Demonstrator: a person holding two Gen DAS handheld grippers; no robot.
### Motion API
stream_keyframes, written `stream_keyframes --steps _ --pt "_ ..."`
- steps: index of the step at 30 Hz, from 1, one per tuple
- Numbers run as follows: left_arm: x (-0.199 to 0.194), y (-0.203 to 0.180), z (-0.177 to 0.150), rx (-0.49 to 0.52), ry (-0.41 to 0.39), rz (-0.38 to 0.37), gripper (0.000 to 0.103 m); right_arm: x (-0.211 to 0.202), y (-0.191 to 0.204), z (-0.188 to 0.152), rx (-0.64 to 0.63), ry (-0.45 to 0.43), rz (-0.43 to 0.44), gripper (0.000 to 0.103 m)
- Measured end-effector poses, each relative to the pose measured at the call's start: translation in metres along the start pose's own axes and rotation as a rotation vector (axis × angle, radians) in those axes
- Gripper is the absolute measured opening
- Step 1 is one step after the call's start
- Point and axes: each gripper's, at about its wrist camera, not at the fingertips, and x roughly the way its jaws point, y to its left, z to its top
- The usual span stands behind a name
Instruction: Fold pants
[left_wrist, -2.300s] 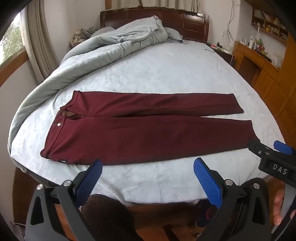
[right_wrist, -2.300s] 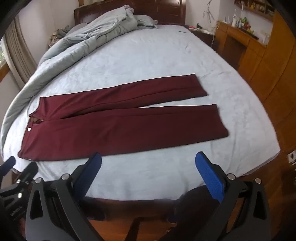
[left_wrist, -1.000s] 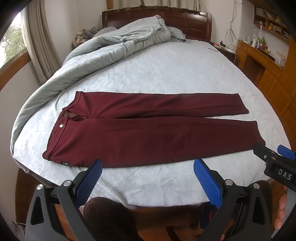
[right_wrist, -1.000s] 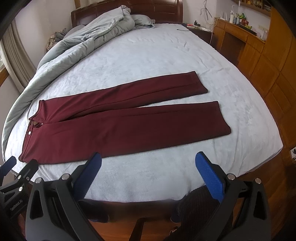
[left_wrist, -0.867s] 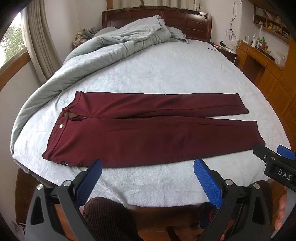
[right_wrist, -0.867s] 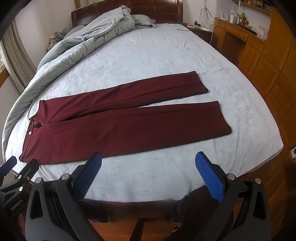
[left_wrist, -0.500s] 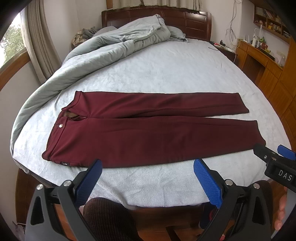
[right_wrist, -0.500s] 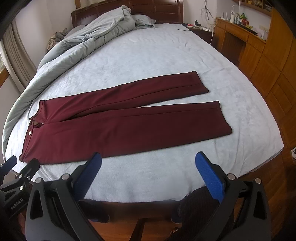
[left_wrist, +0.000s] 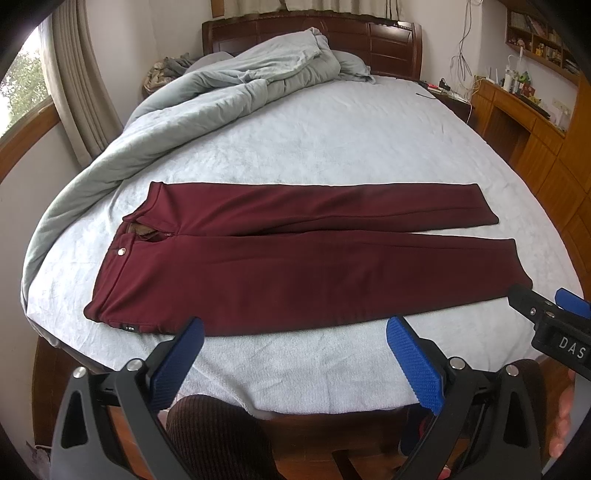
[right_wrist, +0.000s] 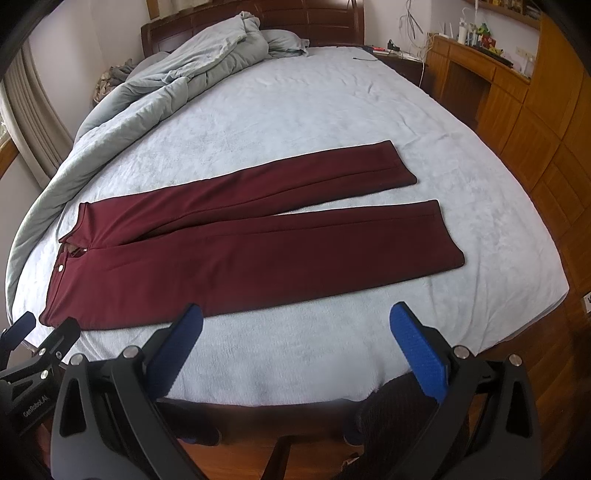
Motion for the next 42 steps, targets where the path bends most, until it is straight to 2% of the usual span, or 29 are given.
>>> stream_keyframes --steps 34,39,42 --pt "0.013 0.000 0.005 0.009 0.011 0.001 0.099 0.019 -0.002 0.004 -0.012 0.012 0.006 0.100" --pt "0.036 0.005 0.015 0.019 0.034 -0.012 0.099 0.036 -0.012 0.028 -0.036 0.028 0.071 0.100" --pt "0.059 0.010 0.040 0.027 0.041 -0.028 0.099 0.067 -0.041 0.068 -0.007 0.056 0.100 0.101"
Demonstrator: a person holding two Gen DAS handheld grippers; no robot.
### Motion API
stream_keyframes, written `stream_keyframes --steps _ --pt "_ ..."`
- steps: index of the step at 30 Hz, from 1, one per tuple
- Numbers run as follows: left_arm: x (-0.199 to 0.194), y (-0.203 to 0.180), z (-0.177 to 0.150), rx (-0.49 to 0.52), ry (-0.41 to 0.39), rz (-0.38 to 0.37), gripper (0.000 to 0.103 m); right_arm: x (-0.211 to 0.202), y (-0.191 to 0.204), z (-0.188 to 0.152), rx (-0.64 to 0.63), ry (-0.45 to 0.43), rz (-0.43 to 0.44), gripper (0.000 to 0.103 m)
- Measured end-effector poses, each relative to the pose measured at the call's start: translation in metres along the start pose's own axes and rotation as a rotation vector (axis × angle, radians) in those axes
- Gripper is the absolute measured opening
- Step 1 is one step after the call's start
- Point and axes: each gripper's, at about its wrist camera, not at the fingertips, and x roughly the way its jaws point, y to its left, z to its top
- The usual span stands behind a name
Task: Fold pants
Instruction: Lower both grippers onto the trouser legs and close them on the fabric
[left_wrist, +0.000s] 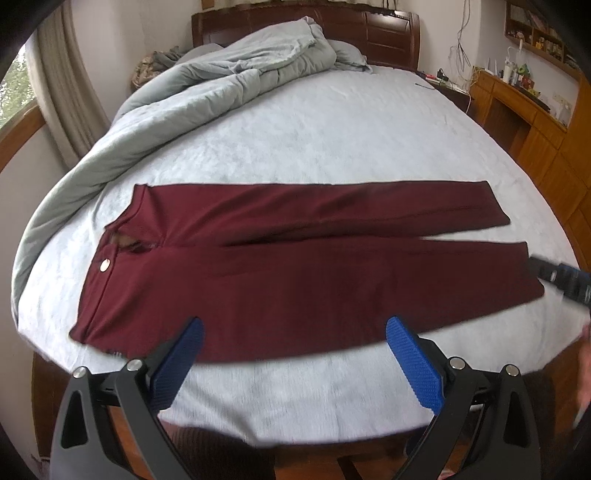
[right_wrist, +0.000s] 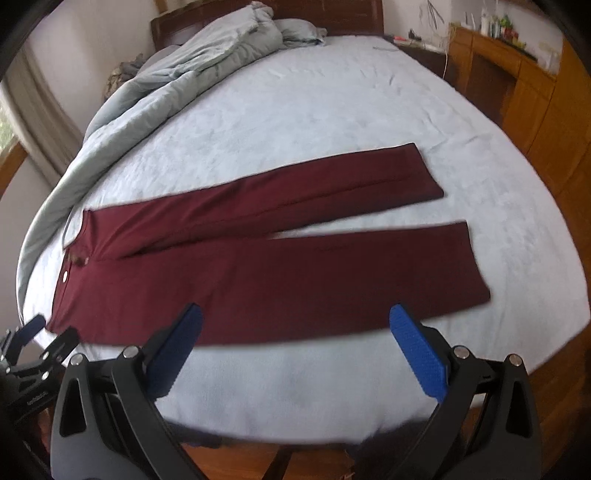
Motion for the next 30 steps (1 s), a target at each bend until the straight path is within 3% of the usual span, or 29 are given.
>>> stream_keyframes --steps 3,7,11,13,17,20,24,30 --pt "0.029 0.000 0.037 -0.006 -0.001 -0.042 0.099 0.039 -0.034 0.053 0.004 0.006 -0.059 0.101" --pt "0.086 -0.014 0.091 -0.015 0.030 -0.092 0.099 0.111 -0.083 0.123 0.010 0.078 -0.104 0.100" --pt "0.144 -0.039 0.130 -0.020 0.061 -0.136 0.099 0.174 -0.134 0.168 0.023 0.146 -0.164 0.100" --pt "0.169 -0.052 0.141 -0.017 0.072 -0.160 0.099 0.205 -0.155 0.184 0.025 0.185 -0.147 0.100" --pt "0.209 -0.074 0.156 0.004 0.100 -0.172 0.099 0.250 -0.175 0.204 -0.022 0.226 -0.186 0.100" --pt "0.232 -0.092 0.163 0.034 0.105 -0.170 0.099 0.270 -0.184 0.217 -0.029 0.235 -0.088 0.100" --pt "0.250 -0.108 0.169 0.063 0.112 -0.170 0.099 0.283 -0.196 0.223 -0.006 0.252 -0.037 0.101" --pt "0.258 -0.121 0.178 0.080 0.114 -0.171 0.099 0.272 -0.216 0.225 0.000 0.235 0.049 0.100"
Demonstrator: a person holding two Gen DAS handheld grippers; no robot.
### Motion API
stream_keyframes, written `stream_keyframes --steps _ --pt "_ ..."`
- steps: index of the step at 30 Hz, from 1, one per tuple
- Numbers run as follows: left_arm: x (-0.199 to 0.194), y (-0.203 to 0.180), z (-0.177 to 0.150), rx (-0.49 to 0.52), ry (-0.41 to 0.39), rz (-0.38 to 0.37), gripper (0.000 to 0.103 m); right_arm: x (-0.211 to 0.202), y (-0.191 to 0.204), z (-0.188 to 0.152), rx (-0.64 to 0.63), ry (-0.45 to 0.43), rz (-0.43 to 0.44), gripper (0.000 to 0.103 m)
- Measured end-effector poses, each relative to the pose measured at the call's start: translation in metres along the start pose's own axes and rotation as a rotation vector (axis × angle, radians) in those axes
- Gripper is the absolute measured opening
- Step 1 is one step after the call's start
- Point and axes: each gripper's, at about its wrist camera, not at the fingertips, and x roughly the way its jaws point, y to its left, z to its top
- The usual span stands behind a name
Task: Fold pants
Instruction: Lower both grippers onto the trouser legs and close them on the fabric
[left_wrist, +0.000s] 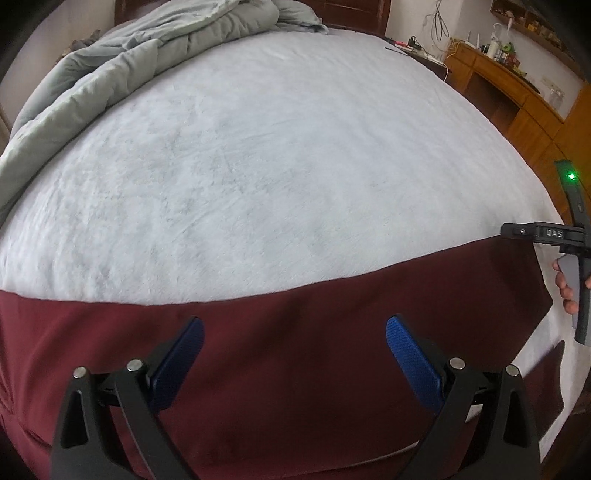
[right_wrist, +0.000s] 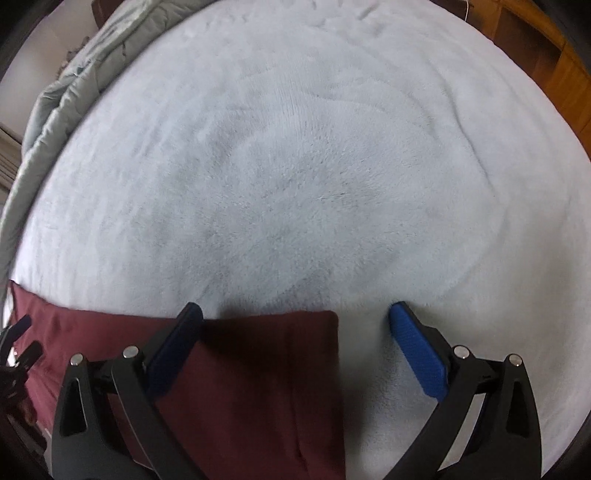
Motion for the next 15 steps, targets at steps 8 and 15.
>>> stream_keyframes --steps 8,15 --pt "0.000 -0.018 0.009 0.049 -0.004 -0.004 0.099 0.009 -0.008 -0.001 -0.122 0.078 0.004 0.101" --pt "0.002 -0.018 0.014 0.058 0.010 -0.017 0.099 -0.005 0.010 -0.023 -0.292 0.040 -0.035 0.101"
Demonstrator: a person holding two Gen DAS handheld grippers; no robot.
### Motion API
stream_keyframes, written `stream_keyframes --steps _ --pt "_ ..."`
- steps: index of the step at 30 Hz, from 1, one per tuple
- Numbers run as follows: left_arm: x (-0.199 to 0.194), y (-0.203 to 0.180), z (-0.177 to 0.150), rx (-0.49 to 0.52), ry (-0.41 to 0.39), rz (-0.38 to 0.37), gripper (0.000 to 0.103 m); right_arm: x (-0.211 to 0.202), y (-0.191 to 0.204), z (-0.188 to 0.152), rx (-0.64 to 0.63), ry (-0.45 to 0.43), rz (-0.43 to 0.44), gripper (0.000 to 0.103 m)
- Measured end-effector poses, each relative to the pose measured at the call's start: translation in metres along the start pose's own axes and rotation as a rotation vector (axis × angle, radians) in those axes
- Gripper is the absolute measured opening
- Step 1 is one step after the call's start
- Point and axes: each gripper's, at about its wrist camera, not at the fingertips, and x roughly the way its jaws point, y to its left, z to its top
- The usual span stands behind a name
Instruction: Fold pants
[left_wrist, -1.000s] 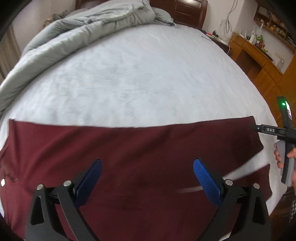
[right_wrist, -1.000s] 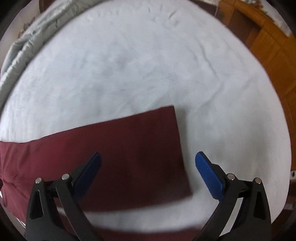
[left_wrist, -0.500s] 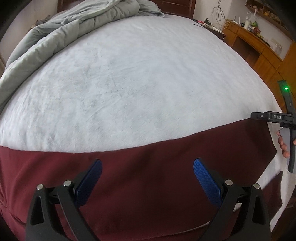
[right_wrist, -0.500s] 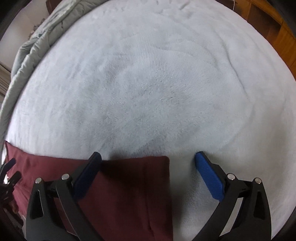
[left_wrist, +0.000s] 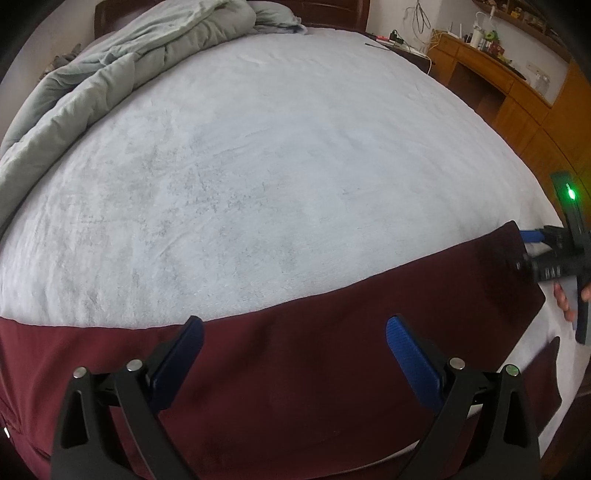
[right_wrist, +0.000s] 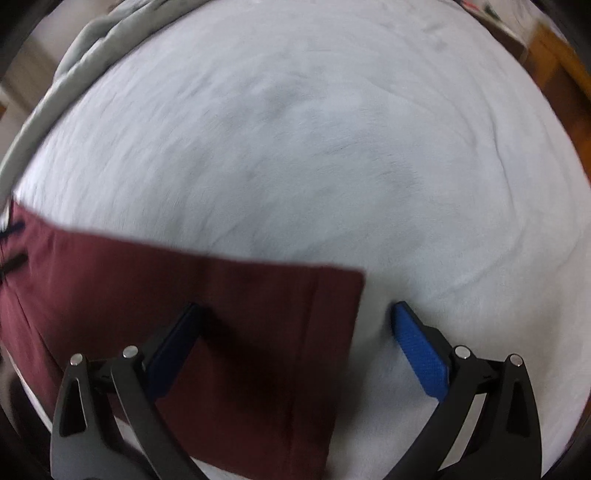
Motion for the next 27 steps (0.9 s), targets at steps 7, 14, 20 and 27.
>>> stream_keyframes --steps 7,14,20,27 --pt "0.007 0.005 0.003 -0.021 0.025 -0.008 0.099 0.000 -0.003 -0.003 0.016 -0.066 0.020 0.101" --pt "0.012 0.002 0.005 0.003 0.027 0.011 0.099 -0.011 0.013 0.000 -0.047 -0.114 -0.001 0.047" --pt "0.015 -0.012 0.010 0.180 -0.001 -0.058 0.099 -0.044 0.044 -0.015 -0.163 -0.189 0.027 0.023" --pt "0.029 -0.045 0.018 0.479 0.032 -0.230 0.099 -0.099 0.033 -0.035 -0.124 -0.327 0.186 0.023"
